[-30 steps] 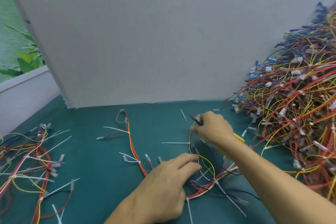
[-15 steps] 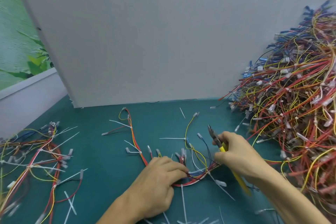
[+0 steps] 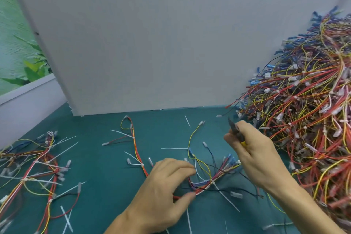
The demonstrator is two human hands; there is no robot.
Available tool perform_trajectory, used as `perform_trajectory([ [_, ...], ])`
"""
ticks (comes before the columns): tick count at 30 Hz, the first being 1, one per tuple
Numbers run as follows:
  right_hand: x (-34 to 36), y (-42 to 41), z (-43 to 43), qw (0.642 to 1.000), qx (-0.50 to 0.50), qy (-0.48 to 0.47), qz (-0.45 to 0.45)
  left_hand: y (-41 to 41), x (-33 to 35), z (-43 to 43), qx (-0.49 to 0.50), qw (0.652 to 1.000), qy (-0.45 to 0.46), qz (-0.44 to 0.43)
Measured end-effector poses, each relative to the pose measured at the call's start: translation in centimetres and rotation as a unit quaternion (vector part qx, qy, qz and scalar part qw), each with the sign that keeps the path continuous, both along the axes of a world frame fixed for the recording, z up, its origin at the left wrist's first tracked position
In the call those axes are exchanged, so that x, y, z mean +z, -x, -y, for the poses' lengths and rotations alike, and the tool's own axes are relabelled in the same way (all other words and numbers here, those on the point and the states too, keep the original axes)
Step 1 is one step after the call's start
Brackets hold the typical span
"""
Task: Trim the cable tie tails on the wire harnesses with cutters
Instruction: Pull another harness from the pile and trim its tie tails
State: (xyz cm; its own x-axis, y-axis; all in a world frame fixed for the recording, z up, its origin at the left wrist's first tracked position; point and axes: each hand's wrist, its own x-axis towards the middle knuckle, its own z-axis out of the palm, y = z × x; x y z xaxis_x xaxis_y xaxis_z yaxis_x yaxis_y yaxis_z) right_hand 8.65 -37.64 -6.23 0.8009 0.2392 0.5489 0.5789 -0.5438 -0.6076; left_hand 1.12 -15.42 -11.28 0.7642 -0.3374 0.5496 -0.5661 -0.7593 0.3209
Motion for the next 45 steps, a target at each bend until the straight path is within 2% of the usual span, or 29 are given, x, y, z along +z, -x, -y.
perform_trajectory([
  [2, 0.2, -0.1, 0.2, 1.000, -0.004, 0.030, 0.007, -0.5, -0.2, 0.9, -0.016, 0.999, -0.021, 0.021],
  [5, 0.1, -0.3, 0.9, 0.991, 0.026, 0.094, -0.095, -1.4, -0.6, 2.6, -0.037, 0.998, -0.044, 0.020],
  [8, -0.9, -0.5, 1.0, 0.953, 0.050, 0.196, -0.224, -2.1, -1.3, 3.6, -0.028, 0.999, -0.030, -0.033],
  [12, -1.8, -0.5, 0.8, 0.921, 0.073, 0.253, -0.286, -2.5, -2.0, 3.6, 0.001, 0.997, 0.023, -0.073],
  [20, -1.4, -0.3, 0.6, 0.926, 0.127, 0.265, -0.239, -2.7, -2.6, 2.6, 0.049, 0.983, 0.121, -0.126],
  [24, -1.3, -0.7, 0.6, 0.934, 0.153, 0.217, -0.240, -3.0, -2.8, 2.8, 0.040, 0.988, 0.100, -0.109],
  [29, -1.3, -1.1, 1.1, 0.965, 0.061, 0.124, -0.222, -3.1, -2.8, 3.1, 0.033, 0.998, 0.038, -0.043],
  [32, -1.2, -0.9, 1.3, 0.963, 0.009, 0.204, -0.178, -3.2, -2.7, 3.1, 0.020, 0.999, 0.021, -0.025],
  [39, -1.8, 0.2, -0.3, 0.926, 0.123, 0.284, -0.217, -3.2, -2.7, 2.9, 0.010, 0.999, 0.016, -0.032],
  [45, -3.5, -0.1, -1.2, 0.921, 0.109, 0.308, -0.214, -3.3, -2.5, 2.6, 0.007, 1.000, -0.017, -0.020],
])
